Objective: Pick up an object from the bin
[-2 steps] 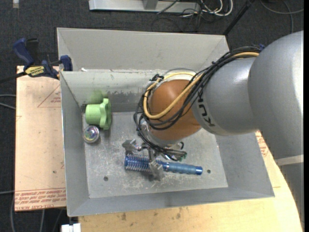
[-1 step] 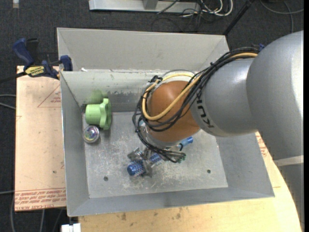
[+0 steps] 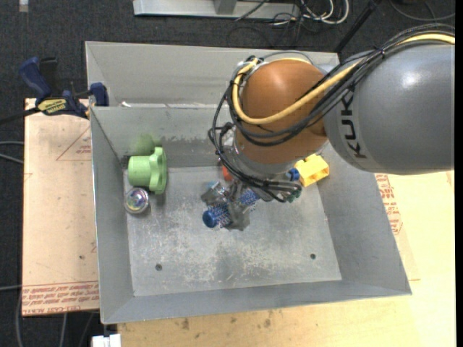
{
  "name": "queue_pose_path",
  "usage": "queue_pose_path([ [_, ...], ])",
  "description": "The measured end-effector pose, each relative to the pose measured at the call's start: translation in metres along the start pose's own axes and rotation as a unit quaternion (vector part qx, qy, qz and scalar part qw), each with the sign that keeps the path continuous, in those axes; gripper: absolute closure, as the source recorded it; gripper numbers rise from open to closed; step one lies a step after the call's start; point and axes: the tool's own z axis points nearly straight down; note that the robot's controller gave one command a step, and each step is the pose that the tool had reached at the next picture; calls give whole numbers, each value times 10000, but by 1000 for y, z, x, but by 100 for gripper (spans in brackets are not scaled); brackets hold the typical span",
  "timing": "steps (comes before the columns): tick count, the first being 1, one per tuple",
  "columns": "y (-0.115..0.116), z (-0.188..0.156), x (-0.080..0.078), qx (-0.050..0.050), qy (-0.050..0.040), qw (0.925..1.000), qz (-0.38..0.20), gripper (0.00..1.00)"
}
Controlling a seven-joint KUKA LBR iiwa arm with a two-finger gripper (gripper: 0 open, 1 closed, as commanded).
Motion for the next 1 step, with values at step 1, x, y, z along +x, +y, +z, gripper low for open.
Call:
queue_pose_path([
  [1,-16,-82,4,-13,20,9905,-1375,100],
])
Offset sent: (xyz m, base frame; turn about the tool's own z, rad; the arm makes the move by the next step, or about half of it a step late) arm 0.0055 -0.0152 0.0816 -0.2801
